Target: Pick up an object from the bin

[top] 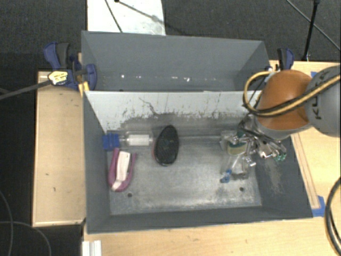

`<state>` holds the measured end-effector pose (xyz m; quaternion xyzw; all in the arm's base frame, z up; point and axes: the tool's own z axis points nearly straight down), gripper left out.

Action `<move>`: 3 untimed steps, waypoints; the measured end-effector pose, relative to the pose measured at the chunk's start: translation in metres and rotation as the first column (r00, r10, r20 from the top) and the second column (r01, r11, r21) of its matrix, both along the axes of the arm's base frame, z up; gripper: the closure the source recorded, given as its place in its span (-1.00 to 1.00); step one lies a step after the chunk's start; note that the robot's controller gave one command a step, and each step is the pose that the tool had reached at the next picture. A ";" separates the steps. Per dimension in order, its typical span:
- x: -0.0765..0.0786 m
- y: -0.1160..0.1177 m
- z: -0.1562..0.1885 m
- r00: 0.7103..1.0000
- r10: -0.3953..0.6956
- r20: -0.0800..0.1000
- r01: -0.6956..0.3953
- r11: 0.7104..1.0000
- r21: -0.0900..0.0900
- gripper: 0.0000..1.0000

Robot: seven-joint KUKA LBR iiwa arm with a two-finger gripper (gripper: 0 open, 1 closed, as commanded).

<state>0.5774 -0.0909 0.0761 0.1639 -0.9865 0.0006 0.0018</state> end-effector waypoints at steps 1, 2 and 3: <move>-0.029 -0.018 -0.006 0.852 0.524 0.004 -0.524 0.852 0.002 -1.00; -0.029 -0.017 -0.006 0.854 0.521 0.005 -0.521 0.854 0.003 1.00; -0.064 -0.017 0.119 0.833 0.554 0.009 -0.554 0.833 -0.004 1.00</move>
Offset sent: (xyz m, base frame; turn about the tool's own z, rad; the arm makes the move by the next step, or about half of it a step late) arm -0.0292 -0.0175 -0.0061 -0.5532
